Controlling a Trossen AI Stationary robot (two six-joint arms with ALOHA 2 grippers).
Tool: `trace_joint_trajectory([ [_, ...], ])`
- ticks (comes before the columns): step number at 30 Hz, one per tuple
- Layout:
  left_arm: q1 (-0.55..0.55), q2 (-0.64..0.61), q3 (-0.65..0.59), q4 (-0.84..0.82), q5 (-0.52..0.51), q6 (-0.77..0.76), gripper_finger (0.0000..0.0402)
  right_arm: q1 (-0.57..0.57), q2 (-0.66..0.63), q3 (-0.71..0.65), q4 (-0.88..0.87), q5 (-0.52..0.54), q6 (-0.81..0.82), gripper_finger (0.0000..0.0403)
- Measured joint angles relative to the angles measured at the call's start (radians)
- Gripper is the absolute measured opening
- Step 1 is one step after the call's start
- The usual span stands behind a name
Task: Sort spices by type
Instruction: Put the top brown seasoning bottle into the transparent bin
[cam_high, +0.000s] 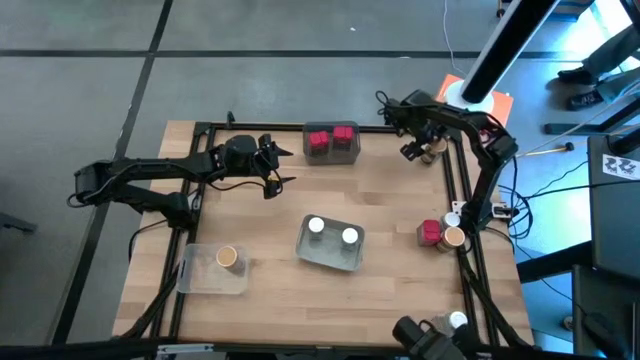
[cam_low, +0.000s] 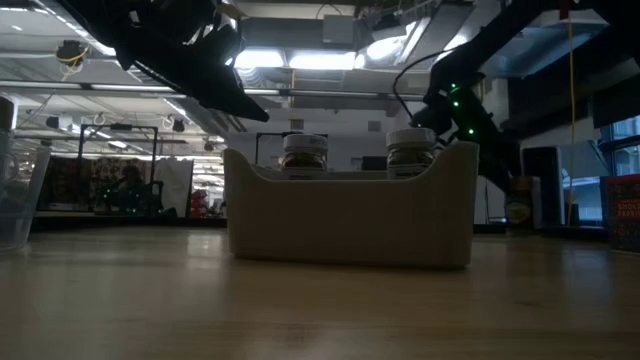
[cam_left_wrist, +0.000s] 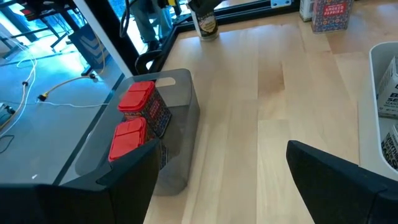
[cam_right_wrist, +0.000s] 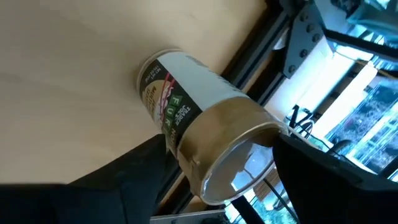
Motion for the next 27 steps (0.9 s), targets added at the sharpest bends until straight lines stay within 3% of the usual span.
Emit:
trace_joint_trajectory([
  [12, 0.000, 0.000, 0.000, -0.005, 0.000, 0.000, 0.0329, 0.105, -0.030, 0.156, -0.061, -0.060, -0.017, 0.0289],
  [27, 0.000, 0.000, 0.001, -0.031, 0.000, 0.009, 0.0329, -0.029, -0.113, 0.098, -0.054, -0.128, -0.039, 0.0289],
])
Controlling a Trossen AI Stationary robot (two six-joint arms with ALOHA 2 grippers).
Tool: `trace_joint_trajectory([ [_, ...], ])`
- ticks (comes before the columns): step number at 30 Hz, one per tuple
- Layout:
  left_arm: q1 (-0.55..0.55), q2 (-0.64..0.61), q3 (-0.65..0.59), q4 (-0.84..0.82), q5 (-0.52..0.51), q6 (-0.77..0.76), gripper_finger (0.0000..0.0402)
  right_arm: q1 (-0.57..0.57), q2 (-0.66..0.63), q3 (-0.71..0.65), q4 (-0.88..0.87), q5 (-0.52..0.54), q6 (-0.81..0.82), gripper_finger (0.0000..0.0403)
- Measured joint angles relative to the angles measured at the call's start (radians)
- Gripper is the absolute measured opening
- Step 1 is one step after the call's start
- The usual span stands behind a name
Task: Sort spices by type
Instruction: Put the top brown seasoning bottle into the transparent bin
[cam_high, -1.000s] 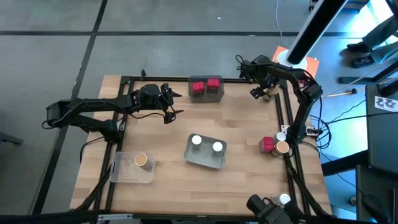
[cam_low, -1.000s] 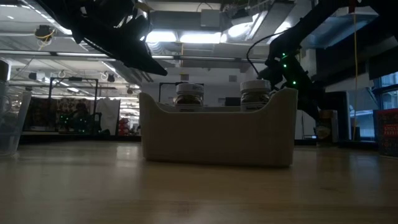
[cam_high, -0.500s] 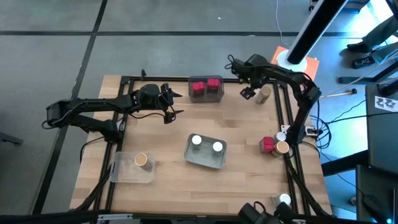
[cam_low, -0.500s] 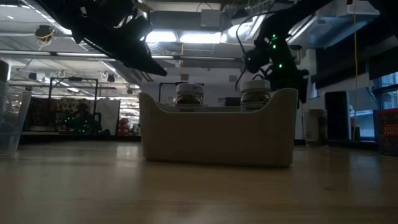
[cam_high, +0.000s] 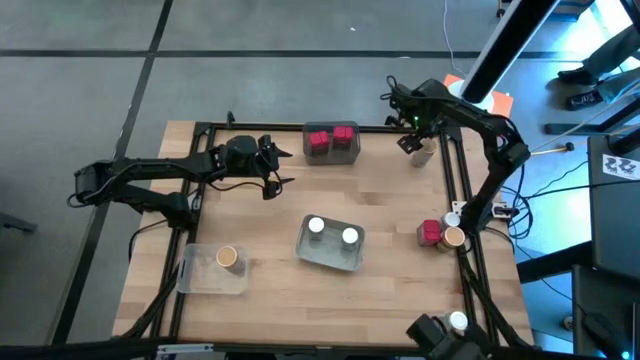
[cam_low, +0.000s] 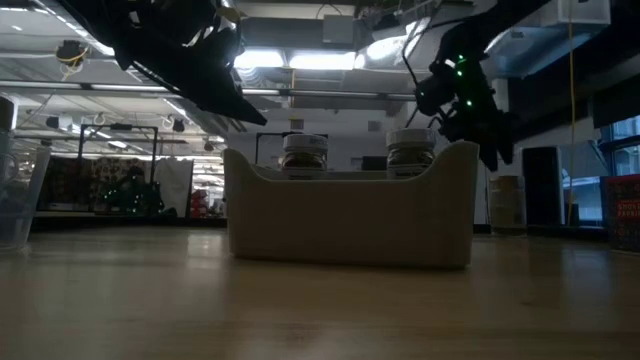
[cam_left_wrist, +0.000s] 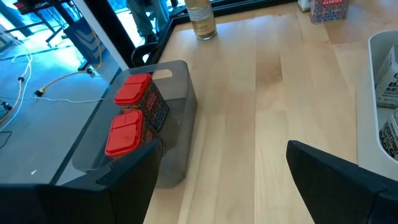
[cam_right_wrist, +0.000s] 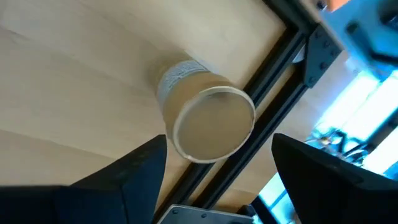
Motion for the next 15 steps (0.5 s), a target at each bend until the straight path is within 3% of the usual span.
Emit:
trace_joint_trajectory([
  [15, 0.000, 0.000, 0.000, 0.002, 0.000, 0.026, 0.0329, -0.034, -0.002, -0.042, 0.047, -0.060, -0.024, 0.0289],
])
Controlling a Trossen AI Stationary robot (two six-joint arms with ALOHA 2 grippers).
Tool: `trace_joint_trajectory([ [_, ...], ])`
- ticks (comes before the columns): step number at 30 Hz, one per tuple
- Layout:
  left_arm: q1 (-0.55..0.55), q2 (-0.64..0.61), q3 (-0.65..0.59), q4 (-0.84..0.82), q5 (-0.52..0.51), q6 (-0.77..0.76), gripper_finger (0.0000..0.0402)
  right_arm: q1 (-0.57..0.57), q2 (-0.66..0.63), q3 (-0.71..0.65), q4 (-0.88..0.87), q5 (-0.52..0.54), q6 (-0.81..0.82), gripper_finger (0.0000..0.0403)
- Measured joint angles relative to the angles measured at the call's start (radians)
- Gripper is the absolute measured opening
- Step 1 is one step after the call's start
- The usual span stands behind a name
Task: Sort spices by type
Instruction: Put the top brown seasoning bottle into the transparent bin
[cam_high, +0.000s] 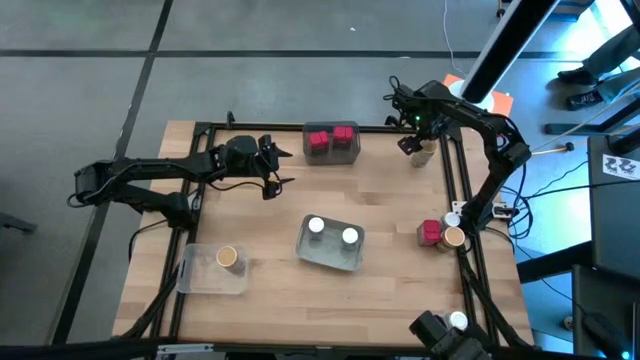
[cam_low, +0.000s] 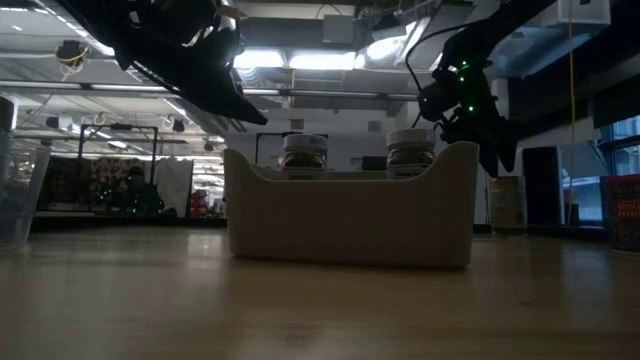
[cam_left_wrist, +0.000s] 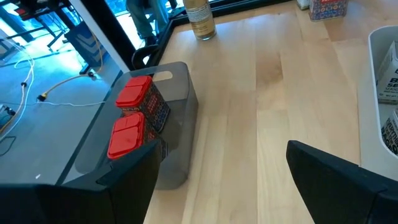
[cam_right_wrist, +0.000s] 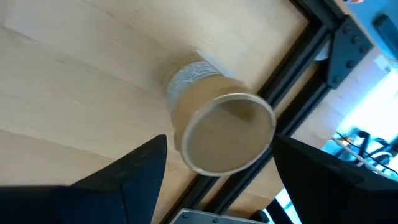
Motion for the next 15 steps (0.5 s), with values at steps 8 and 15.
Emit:
trace_joint_trajectory([
  [8, 0.000, 0.000, 0.000, 0.000, 0.000, 0.000, 0.0329, 0.000, 0.000, 0.000, 0.002, -0.005, -0.018, 0.0289],
  [15, 0.000, 0.000, 0.000, 0.000, 0.000, -0.003, 0.0329, 0.000, 0.000, 0.000, 0.017, 0.014, -0.015, 0.0289],
])
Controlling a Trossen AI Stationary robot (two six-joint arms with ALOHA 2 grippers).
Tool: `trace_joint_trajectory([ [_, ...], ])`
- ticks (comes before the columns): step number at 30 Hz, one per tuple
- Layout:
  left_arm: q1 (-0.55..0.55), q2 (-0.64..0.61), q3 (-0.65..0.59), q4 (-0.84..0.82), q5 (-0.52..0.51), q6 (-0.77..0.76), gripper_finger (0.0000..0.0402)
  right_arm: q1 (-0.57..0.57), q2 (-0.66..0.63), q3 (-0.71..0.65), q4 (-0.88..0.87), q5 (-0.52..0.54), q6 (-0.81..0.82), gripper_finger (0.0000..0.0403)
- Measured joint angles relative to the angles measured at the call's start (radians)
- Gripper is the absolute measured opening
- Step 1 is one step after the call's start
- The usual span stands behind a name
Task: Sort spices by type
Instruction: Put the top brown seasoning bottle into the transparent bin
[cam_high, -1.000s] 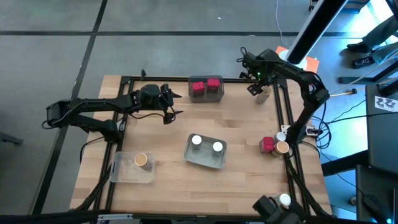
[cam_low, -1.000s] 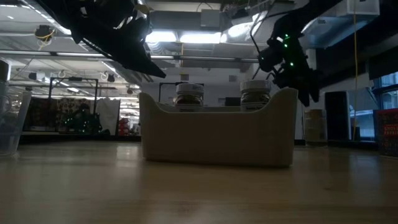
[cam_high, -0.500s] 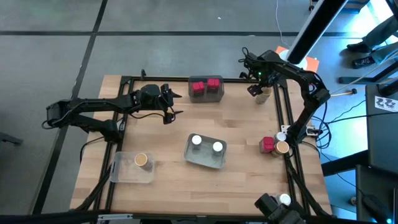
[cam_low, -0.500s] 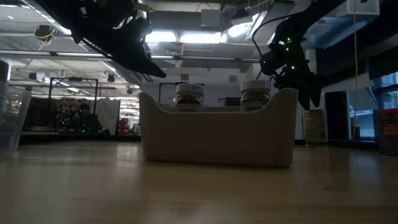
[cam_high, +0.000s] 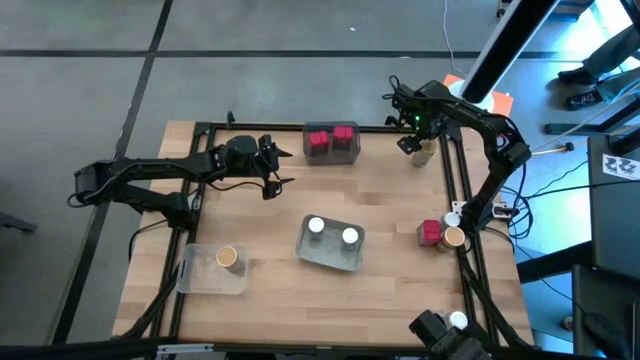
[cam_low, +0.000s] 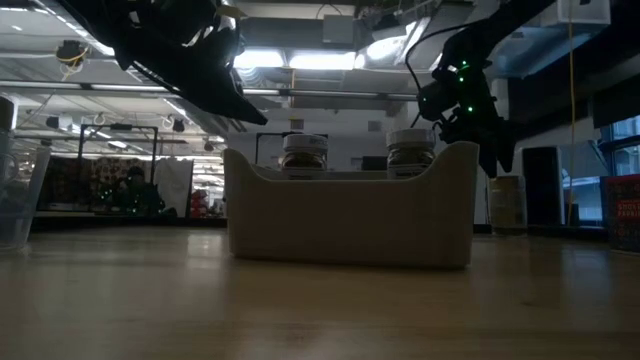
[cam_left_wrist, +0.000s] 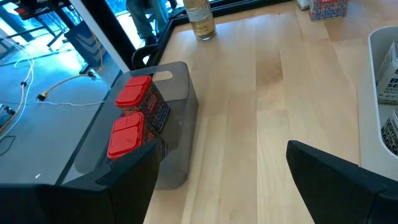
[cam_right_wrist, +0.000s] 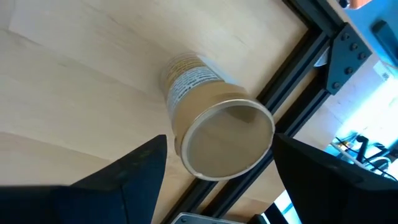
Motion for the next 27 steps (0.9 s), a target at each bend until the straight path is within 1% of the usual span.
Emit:
trace_joint_trajectory([
  [7, 0.000, 0.000, 0.000, 0.000, 0.000, -0.005, 0.0329, -0.002, 0.000, -0.001, 0.008, 0.041, 0.023, 0.0289],
  [15, 0.000, 0.000, 0.000, 0.000, 0.000, -0.005, 0.0329, -0.007, 0.002, -0.062, 0.044, 0.031, 0.022, 0.0289],
  [21, 0.000, 0.000, -0.001, 0.000, 0.000, -0.003, 0.0329, -0.006, 0.002, -0.066, 0.055, 0.067, 0.019, 0.0289],
  [27, 0.000, 0.000, -0.001, 0.000, 0.000, -0.005, 0.0329, -0.006, 0.002, -0.066, 0.051, 0.068, 0.021, 0.0289],
])
